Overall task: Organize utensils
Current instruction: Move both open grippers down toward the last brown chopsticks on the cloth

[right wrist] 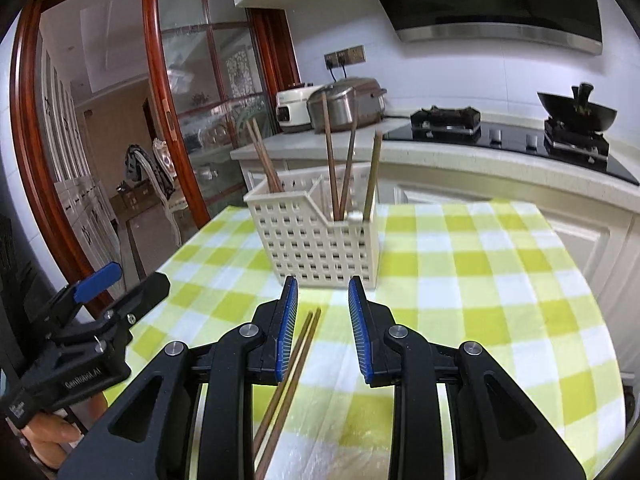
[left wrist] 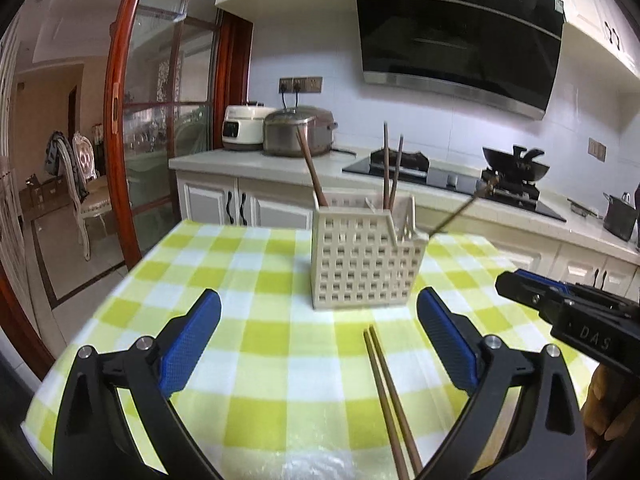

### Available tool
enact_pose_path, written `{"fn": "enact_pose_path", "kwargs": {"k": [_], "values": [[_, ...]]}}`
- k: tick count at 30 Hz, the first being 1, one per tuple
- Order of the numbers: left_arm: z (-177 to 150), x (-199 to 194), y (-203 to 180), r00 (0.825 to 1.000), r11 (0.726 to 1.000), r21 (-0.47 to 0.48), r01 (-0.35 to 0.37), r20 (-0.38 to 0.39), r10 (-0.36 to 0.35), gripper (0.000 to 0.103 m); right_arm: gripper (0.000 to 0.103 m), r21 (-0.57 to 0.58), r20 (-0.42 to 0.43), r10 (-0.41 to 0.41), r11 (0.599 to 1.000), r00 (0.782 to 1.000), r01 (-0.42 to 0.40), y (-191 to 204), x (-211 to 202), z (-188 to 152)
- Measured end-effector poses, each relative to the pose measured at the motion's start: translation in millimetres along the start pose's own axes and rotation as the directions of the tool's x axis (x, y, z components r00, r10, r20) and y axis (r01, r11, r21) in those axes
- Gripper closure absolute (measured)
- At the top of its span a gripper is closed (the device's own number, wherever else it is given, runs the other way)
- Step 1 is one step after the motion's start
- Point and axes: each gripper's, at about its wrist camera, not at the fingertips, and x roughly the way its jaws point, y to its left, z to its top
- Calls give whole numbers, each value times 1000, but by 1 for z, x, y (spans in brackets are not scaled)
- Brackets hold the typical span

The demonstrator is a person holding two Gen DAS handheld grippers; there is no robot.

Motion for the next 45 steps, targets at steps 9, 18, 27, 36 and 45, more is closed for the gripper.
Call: {"fn": "enact_pose_path", "kwargs": {"k": [9, 18, 27, 36, 45], "values": [[-33, 13, 6, 999, 1000, 7, -22, -38, 22, 8, 76, 13, -68, -21, 1000, 997, 22, 0, 25, -25], [-42, 34, 27, 996, 998, -43, -46, -83, 42, 8, 77, 1, -215, -42, 999, 976, 43, 11, 76, -51], [-53, 50, 44, 987, 998, -46, -52, -156, 44, 8, 80, -26, -295, -48, 999, 954, 42, 25, 107, -57], [-54, 54, 50, 983, 997, -58, -52, -180, 41, 8, 85, -59, -354, -90, 996, 931, 73, 33, 130, -59], [-54, 57, 51, 980, 997, -65, -52, -194, 39, 8, 85, -132, -366, -155, 985, 918, 114, 43, 145, -54]]}}
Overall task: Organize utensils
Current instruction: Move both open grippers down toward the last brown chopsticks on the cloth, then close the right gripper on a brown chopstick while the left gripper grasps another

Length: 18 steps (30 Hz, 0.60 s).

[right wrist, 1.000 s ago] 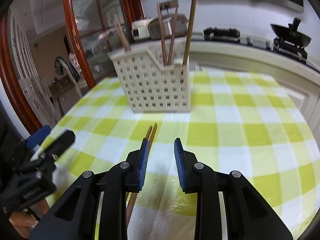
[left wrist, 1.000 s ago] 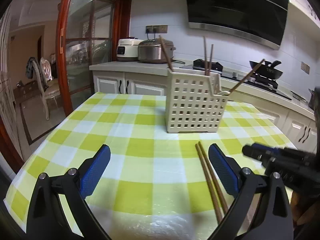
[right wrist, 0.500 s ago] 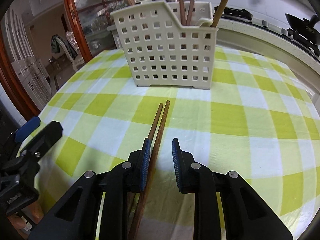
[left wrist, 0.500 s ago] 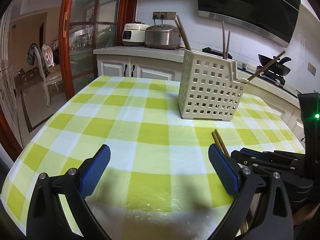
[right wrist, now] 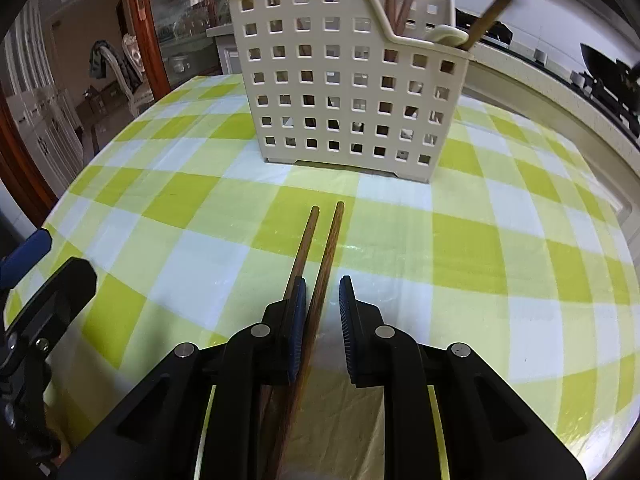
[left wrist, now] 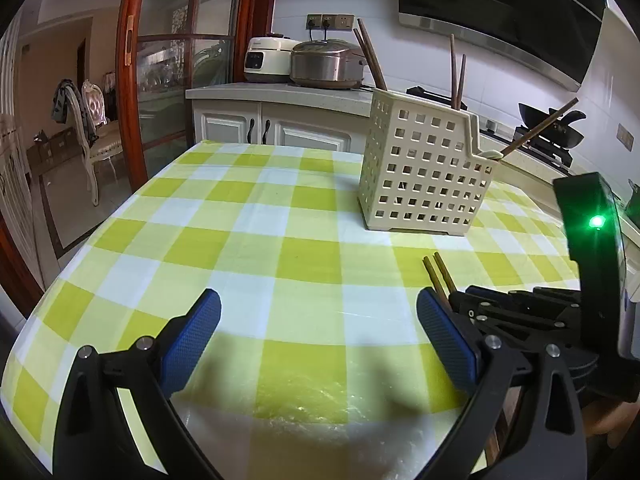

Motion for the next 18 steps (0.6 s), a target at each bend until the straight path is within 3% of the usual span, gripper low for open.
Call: {"fn": "enact_pose_path", "kwargs": {"k": [5, 9, 18], "values": [[0, 2, 0, 1000, 1000, -2, -3, -6, 3, 8, 85, -21, -2, -17, 1000, 1000, 17, 2, 5, 5], [0, 3, -2, 1000, 1000, 4, -12, -11, 12, 8, 95, -28, 0, -27, 999, 1000, 27, 0, 4, 5], [-1, 10, -10, 999, 1000, 10, -9, -52, 9, 8, 97, 84, 61, 10, 996, 998, -15, -36, -16, -5]]}}
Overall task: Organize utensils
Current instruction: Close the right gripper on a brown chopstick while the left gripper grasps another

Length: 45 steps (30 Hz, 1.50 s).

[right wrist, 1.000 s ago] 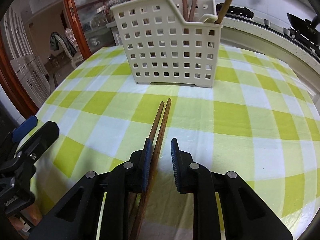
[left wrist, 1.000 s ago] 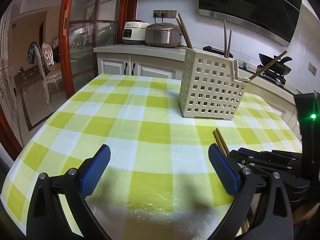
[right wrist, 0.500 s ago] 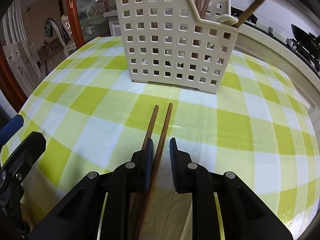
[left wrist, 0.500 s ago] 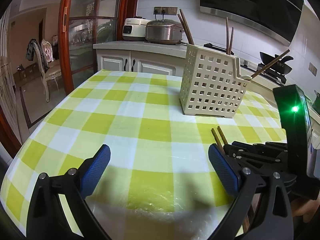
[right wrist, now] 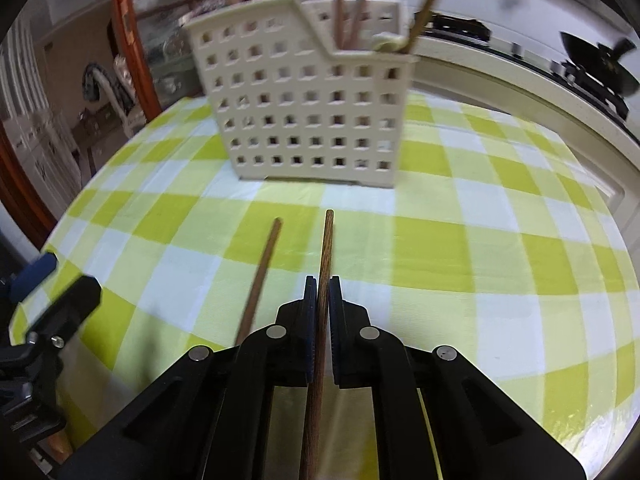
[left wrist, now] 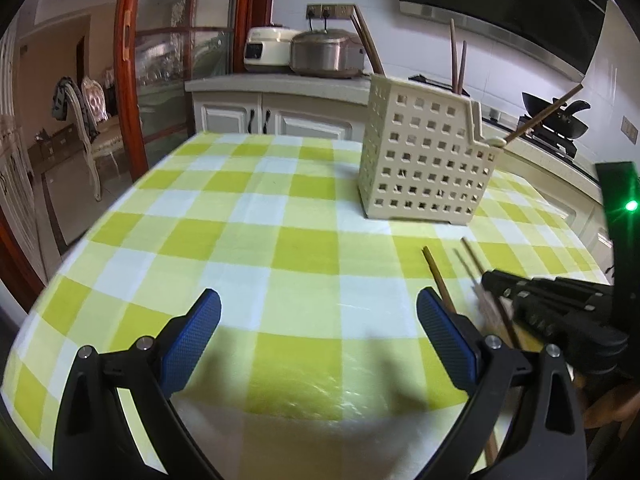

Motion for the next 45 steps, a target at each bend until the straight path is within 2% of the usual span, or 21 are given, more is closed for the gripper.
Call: {"fn": "enact_pose_path", "kwargs": {"k": [5, 9, 10, 12, 15, 19, 23, 28, 34, 35, 38, 45], "values": [[1, 5, -17, 999, 999, 27, 24, -34, -23, 8, 97, 63, 29, -2, 998, 1000, 0, -27, -12, -3], [5, 17, -35, 993, 997, 43, 64, -101, -60, 8, 97, 98, 42, 3, 995, 999, -7, -45, -19, -7], [5, 20, -38, 991, 996, 46, 71, -114, -65, 11, 96, 106, 45, 4, 994, 999, -9, -49, -20, -9], [5, 28, -49, 984, 994, 60, 93, -155, -83, 27, 96, 122, 54, 11, 992, 998, -17, -57, -24, -11], [5, 41, -69, 975, 989, 99, 106, -206, -84, 43, 97, 130, 67, 21, 991, 998, -30, -65, -29, -15], [4, 55, -88, 969, 985, 133, 108, -236, -74, 52, 97, 135, 74, 34, 990, 997, -44, -70, -33, -19], [5, 67, -98, 962, 984, 148, 96, -269, -54, 66, 96, 146, 76, 46, 988, 996, -57, -75, -36, -24], [7, 71, -102, 963, 983, 165, 74, -270, -27, 71, 96, 156, 86, 57, 985, 995, -70, -81, -41, -26], [1, 67, -110, 972, 971, 237, 38, -236, 19, 74, 96, 163, 88, 62, 984, 994, -76, -82, -41, -27], [1, 66, -111, 972, 970, 242, 39, -235, 19, 76, 96, 161, 87, 64, 984, 994, -77, -81, -41, -27], [1, 65, -113, 968, 967, 245, 67, -250, -3, 95, 96, 153, 86, 65, 985, 994, -78, -79, -42, -28], [-2, 60, -108, 965, 969, 226, 105, -257, -45, 97, 97, 132, 83, 63, 989, 995, -73, -71, -44, -27]]}}
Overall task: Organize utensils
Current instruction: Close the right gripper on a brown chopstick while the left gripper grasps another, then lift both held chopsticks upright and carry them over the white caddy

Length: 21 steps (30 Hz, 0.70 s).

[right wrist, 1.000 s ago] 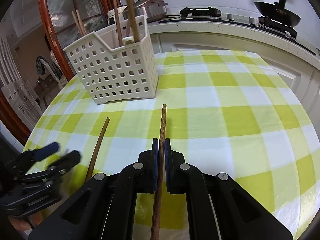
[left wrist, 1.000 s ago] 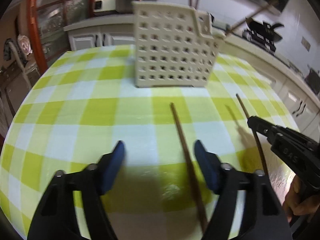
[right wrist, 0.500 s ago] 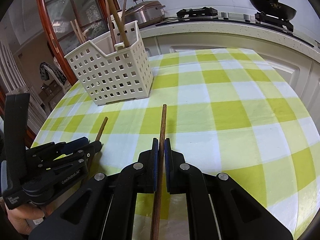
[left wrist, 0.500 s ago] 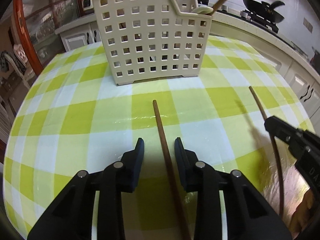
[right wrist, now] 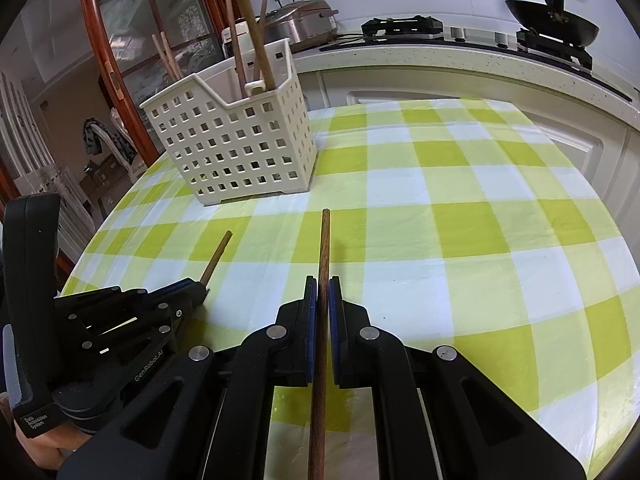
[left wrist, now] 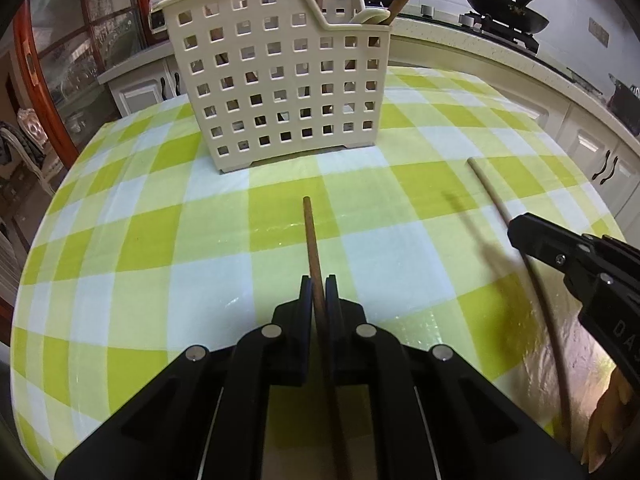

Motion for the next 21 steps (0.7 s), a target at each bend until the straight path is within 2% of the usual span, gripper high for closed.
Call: {"fn": "enact_pose_path", "kwargs": {"k": [5, 11, 21], "values": [[-1, -8, 10, 999, 998, -31, 46, 22, -45, 97, 97, -24, 1, 2, 1000, 1000, -2, 10, -1, 0], [-1, -21, 20, 997, 997, -52, 63, 52, -60, 97, 98, -46, 7, -4, 999, 1000, 5, 19, -3, 1], [-5, -30, 35, 994, 993, -82, 83, 78, -76, 97, 96, -7, -40, -67, 998, 997, 67, -11, -7, 3]]}}
